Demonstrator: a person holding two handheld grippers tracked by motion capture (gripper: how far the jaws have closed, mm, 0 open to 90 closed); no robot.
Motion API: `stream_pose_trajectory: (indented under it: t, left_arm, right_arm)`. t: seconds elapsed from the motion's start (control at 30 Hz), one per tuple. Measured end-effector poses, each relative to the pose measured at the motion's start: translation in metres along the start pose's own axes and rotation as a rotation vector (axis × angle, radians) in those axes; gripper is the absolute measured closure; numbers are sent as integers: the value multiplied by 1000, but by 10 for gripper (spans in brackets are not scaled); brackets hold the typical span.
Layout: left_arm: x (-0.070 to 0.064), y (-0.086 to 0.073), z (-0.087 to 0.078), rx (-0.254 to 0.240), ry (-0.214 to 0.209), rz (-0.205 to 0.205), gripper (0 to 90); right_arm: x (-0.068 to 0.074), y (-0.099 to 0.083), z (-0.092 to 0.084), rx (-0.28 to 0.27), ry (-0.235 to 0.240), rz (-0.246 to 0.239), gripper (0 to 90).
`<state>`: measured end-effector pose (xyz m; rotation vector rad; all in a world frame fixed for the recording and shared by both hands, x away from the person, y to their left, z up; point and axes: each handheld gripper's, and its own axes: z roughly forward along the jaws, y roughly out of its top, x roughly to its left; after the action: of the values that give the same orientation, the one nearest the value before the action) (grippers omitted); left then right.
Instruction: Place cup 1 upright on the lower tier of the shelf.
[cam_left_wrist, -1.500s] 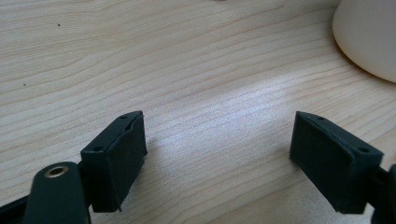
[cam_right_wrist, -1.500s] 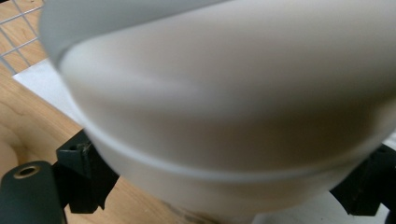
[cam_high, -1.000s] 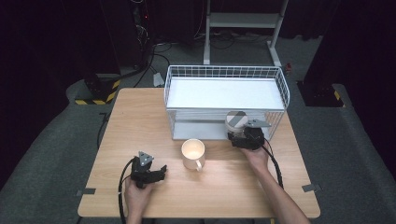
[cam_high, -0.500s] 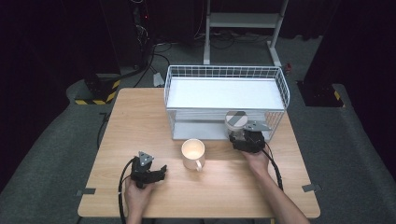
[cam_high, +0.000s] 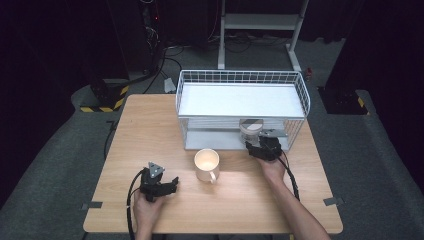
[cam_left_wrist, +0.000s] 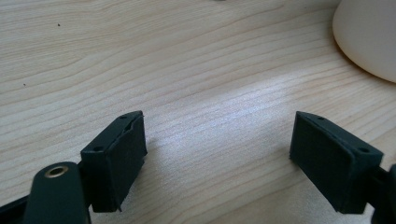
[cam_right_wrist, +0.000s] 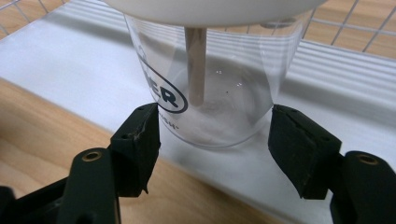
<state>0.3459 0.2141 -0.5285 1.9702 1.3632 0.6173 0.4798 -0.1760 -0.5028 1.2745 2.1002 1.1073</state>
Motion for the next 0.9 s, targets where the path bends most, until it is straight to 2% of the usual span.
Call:
stream_pose_trajectory:
  t: [0.2,0.27,0.37,0.4,0.6,0.9]
  left_arm:
    - [0,0,0,0,0,0,186]
    - [0,0,0,0,0,0,186]
    - [0,0,0,0,0,0,186]
    - [0,0,0,0,0,0,186]
    - [0,0,0,0,0,0,186]
    - [0,0,0,0,0,0,186]
  right_arm:
    - [2,4,5,0,-17,21,387]
    - [0,4,8,5,-20,7,386]
    - [1,6,11,17,-31,28,390]
    - [0,7,12,12,-31,15,392]
    - [1,10,18,23,-53,33,423]
    - [0,10,24,21,-59,39,474]
